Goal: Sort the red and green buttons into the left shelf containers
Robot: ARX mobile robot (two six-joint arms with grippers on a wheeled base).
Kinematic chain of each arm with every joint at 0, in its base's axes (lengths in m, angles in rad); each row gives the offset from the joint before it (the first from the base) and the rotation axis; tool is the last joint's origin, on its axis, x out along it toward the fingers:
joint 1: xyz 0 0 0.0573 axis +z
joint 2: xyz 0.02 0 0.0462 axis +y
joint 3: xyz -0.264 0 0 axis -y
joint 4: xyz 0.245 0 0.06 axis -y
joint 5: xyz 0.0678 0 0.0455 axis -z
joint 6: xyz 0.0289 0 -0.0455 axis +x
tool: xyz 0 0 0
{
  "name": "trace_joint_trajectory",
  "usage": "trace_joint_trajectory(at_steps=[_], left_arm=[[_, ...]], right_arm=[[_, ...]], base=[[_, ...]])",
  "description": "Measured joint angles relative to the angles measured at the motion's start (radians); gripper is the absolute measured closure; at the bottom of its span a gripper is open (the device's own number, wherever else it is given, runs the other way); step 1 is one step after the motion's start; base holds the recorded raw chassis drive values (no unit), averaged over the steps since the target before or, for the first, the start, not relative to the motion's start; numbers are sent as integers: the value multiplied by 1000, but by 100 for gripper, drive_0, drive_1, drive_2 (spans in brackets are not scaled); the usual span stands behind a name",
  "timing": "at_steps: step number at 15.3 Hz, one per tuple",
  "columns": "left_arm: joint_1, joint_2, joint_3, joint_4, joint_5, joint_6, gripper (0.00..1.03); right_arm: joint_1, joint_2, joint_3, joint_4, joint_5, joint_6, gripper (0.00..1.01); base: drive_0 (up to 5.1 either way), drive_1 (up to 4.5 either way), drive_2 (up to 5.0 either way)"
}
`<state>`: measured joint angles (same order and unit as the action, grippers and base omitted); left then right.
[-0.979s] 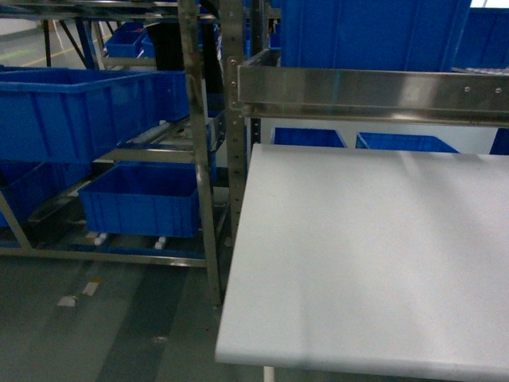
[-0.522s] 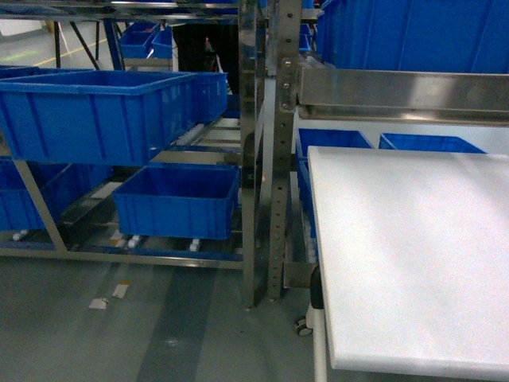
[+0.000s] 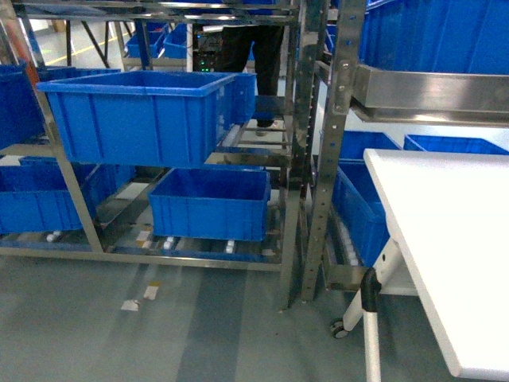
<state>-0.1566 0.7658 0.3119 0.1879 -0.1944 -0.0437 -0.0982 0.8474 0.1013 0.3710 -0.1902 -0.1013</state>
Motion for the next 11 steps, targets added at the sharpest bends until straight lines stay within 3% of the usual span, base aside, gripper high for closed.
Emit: trace_joint_trajectory(at_steps=[11], left_arm=[[-1,0,0,-1,0,0,78]], right_arm=[[0,0,0,2,0,0,75]], base=[[-485,337,156]])
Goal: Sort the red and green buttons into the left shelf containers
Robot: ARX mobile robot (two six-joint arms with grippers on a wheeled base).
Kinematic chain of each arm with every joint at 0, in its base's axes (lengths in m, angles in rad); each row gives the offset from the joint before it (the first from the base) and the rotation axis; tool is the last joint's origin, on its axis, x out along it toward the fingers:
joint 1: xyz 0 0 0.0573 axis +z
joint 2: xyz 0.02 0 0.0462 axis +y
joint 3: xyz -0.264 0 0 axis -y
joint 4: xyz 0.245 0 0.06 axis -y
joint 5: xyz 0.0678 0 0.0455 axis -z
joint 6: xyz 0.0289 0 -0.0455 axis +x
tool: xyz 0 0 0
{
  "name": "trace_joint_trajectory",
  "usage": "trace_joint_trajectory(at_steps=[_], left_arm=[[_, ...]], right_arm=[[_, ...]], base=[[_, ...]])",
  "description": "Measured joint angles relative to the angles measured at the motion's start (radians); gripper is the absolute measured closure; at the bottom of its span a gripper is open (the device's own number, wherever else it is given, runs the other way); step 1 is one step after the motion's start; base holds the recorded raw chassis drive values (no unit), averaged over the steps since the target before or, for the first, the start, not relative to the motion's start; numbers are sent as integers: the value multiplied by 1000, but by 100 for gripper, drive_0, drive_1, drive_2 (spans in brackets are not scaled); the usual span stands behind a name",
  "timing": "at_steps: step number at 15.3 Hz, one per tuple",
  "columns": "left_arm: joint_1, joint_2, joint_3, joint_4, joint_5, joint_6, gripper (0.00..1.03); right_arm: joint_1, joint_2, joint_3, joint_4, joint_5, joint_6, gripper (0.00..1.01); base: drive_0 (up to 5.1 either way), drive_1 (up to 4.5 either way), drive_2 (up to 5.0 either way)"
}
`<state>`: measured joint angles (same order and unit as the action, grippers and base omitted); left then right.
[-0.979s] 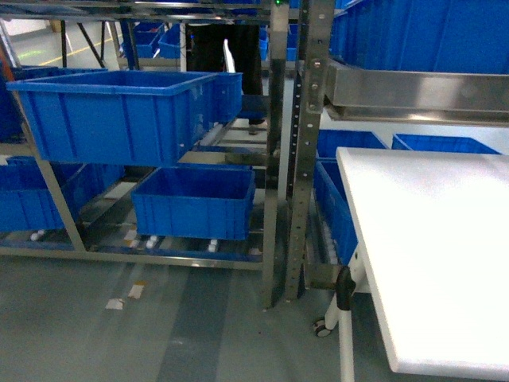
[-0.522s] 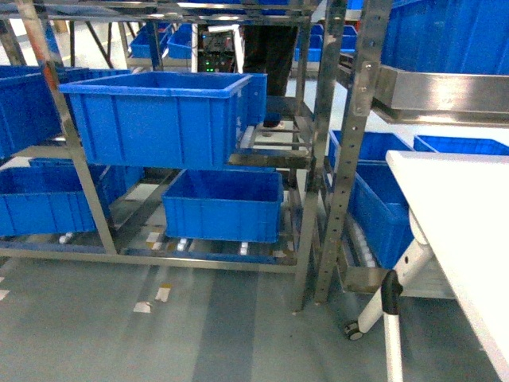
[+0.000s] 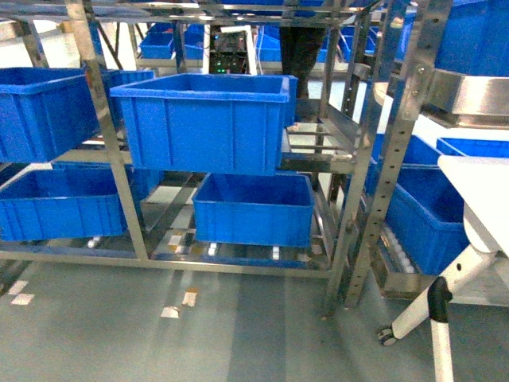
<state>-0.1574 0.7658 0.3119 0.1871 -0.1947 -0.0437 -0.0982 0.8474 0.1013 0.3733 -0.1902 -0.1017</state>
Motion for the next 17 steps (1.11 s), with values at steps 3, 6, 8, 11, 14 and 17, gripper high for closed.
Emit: trace_joint_trajectory(at_steps=[3,6,8,11,14,17], left_arm=[[0,0,0,1,0,0,78],[0,0,0,0,0,0,78],[0,0,0,0,0,0,78],[0,0,0,-1,0,0,78],[0,0,0,-1,0,0,78],[0,0,0,2,0,0,78]], right_arm=[[0,0,0,0,0,0,75],[0,0,0,0,0,0,75],[0,0,0,-2,0,0,75],[0,0,0,0,0,0,75],[0,0,0,-2,0,0,75],[0,1,0,-3,0,0,75]], base=[[-490,333,151],[-480,344,159],[-486,342,141],[-488,341,132],[-488,341,129],[-475,364,119]])
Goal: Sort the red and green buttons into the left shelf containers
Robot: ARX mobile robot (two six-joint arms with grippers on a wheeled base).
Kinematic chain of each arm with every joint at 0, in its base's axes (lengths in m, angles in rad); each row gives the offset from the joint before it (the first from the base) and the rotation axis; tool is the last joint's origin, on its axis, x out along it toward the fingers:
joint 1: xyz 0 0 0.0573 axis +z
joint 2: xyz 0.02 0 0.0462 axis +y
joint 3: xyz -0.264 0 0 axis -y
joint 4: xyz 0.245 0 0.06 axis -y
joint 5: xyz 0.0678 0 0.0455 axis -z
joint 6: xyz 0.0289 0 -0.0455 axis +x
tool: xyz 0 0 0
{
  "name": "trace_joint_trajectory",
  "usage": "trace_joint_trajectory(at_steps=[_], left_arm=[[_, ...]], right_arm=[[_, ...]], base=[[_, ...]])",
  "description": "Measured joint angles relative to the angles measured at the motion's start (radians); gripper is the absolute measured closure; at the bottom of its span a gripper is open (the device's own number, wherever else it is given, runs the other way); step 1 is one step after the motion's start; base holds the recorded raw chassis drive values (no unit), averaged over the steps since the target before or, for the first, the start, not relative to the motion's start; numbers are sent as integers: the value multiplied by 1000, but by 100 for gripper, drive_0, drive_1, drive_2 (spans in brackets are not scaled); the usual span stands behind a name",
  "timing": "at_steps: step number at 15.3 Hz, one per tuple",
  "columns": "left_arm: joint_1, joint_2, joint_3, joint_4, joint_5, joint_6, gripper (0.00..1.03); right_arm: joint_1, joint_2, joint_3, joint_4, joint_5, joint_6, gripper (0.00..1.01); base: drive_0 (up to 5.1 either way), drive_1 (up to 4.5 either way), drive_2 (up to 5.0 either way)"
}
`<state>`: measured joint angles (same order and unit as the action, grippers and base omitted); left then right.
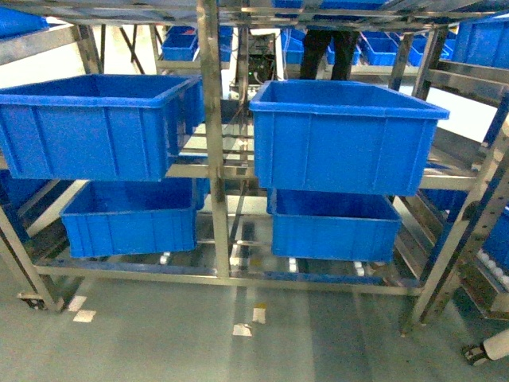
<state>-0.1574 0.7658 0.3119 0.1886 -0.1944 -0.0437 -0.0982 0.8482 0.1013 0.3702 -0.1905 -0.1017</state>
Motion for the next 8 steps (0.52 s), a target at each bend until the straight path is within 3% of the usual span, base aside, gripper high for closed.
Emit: trace_joint_trajectory(at_steps=[8], left_arm=[[0,-1,0,0,0,0,78]], right_arm=[[0,-1,0,3,0,0,75]], base=[[-474,369,109]])
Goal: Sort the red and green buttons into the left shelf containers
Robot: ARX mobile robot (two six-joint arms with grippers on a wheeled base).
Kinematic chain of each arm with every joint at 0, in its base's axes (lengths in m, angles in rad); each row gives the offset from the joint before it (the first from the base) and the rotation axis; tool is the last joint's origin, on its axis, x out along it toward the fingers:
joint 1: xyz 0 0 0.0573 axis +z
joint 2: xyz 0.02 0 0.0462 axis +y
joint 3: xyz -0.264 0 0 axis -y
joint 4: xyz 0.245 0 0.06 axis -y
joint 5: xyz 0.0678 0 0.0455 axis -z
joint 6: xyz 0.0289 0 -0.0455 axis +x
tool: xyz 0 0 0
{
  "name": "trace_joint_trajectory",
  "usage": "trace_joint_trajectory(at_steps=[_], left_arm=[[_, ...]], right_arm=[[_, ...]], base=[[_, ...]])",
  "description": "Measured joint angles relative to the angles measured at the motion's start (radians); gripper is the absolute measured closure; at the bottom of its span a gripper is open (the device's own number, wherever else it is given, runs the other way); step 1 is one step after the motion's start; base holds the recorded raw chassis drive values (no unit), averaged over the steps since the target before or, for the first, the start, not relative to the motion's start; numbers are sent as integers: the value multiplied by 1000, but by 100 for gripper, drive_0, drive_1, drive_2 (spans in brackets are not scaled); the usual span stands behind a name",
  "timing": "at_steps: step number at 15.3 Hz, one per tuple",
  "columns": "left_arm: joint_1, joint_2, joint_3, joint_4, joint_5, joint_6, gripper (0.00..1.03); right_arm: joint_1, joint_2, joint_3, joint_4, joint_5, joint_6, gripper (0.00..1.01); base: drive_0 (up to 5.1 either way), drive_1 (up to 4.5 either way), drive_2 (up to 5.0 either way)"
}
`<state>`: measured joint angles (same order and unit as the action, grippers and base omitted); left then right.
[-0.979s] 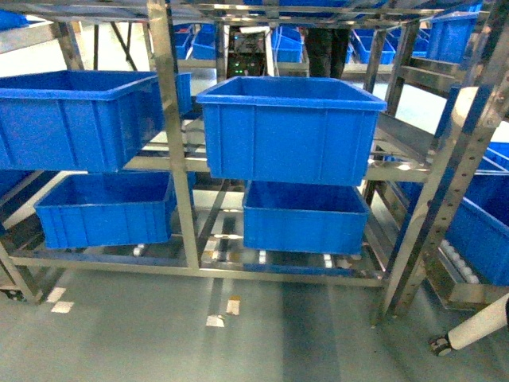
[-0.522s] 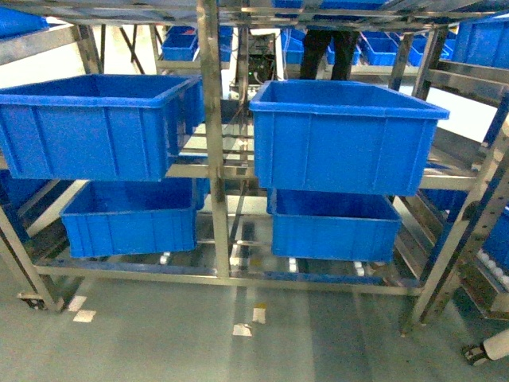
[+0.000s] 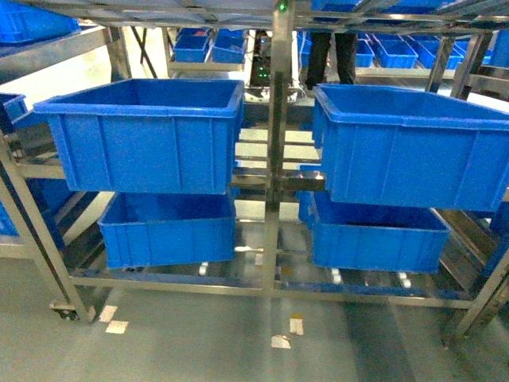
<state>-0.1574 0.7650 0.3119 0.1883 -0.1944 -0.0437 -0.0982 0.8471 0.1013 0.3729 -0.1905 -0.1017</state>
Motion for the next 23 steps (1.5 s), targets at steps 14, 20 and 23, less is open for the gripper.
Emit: trace_joint_trajectory(at_steps=[14,20,23], left_arm=[[0,-1,-5,0,0,0,78],[0,-1,-5,0,0,0,78],[0,-1,-5,-1,0,0,78]], right_arm=[[0,-5,0,0,-3,0,75],[0,-5,0,-1,-3,0,75],[0,-4,0,0,-3,0,75]], base=[[-60,357,-273],[2,421,-416],[3,422,-416]])
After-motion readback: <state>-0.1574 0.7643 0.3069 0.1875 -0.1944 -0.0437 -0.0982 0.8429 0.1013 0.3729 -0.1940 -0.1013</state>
